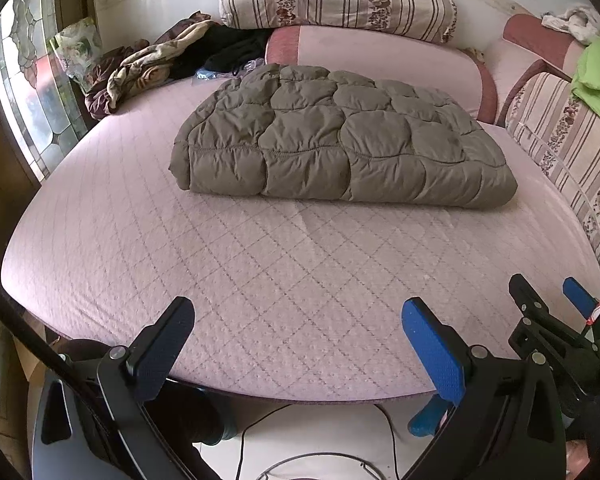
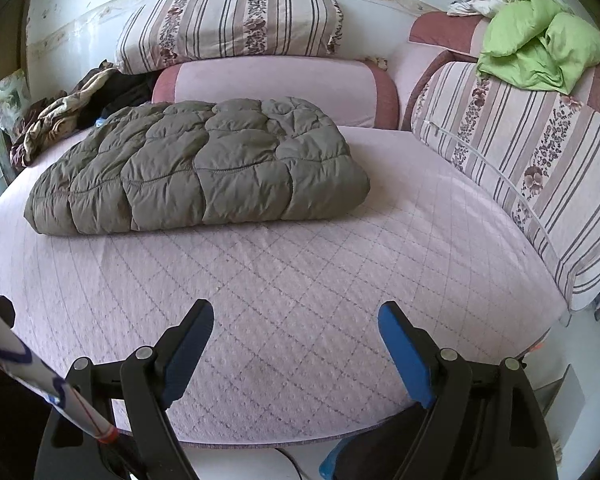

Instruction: Fold large clothes

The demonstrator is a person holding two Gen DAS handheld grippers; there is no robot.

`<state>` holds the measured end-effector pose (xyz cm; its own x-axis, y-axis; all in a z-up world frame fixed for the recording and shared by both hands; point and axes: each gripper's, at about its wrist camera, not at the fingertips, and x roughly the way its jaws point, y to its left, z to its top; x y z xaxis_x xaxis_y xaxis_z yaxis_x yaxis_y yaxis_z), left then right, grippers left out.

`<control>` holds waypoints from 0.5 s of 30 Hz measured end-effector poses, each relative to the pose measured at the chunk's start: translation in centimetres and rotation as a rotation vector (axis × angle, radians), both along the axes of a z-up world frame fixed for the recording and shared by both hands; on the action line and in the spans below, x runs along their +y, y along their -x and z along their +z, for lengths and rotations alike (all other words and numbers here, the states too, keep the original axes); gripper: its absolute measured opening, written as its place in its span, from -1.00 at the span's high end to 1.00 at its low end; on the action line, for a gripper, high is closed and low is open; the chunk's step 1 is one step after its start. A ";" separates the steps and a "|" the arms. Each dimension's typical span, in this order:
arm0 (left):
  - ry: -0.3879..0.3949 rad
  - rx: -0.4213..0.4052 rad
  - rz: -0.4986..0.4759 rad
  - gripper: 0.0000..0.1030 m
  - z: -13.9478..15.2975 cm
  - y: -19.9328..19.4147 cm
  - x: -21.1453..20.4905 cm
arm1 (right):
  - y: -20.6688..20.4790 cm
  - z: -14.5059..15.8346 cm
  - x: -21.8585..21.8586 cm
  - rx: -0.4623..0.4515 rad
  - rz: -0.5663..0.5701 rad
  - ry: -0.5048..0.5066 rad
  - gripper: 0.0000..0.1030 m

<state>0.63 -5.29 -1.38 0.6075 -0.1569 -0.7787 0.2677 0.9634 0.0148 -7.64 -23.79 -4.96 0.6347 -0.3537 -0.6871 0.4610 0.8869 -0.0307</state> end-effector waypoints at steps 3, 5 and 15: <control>-0.002 0.002 0.003 -1.00 -0.1 0.0 0.0 | -0.1 -0.1 0.1 0.007 -0.001 0.002 -0.71; -0.012 -0.009 0.012 -1.00 -0.2 0.0 0.1 | -0.2 -0.2 0.2 0.014 -0.004 0.001 -0.71; -0.047 -0.021 0.035 -1.00 -1.0 -0.3 0.3 | -0.7 -0.8 0.8 0.055 0.004 0.017 -0.71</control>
